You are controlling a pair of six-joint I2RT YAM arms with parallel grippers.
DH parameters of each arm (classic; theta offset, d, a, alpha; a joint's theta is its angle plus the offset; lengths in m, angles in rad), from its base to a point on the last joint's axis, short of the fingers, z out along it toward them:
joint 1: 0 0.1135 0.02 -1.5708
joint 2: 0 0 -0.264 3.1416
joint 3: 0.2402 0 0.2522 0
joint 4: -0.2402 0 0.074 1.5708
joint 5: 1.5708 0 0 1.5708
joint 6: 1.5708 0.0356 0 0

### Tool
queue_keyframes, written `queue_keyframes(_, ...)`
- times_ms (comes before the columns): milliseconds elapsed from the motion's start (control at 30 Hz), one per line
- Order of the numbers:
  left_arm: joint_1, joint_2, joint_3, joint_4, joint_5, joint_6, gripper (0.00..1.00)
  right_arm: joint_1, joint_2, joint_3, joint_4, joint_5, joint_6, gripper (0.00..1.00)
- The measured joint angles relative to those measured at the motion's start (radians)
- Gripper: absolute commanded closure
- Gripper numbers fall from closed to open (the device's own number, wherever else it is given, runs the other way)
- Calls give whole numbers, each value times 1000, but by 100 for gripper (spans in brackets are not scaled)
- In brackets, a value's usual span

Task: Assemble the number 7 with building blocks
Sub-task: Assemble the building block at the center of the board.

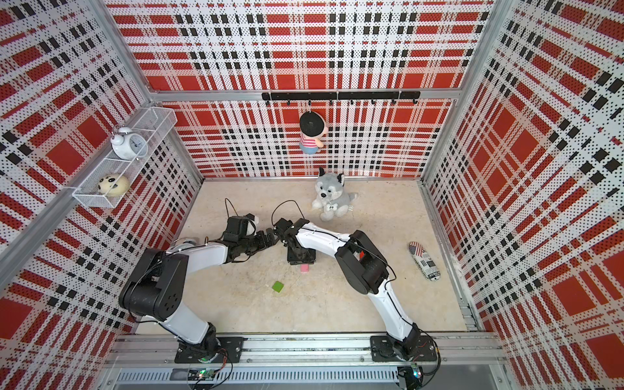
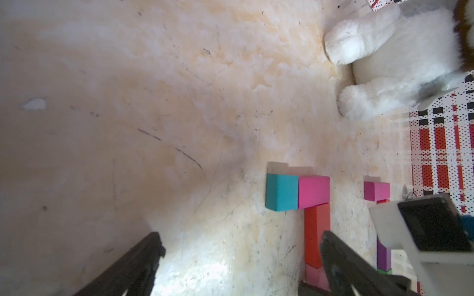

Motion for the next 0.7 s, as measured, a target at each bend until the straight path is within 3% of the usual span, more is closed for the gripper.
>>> queue_keyframes(400, 0, 0, 0, -4, -3, 2, 2, 3, -11, 3, -9, 21, 6, 47)
queue_keyframes(500, 17, 0, 0, -15, -1, 8, 2, 17, -53, -1, 6, 35, -39, 42)
queue_keyframes(700, 187, -49, -19, -45, 26, 13, 2, 119, -229, -113, 134, 45, -247, 36)
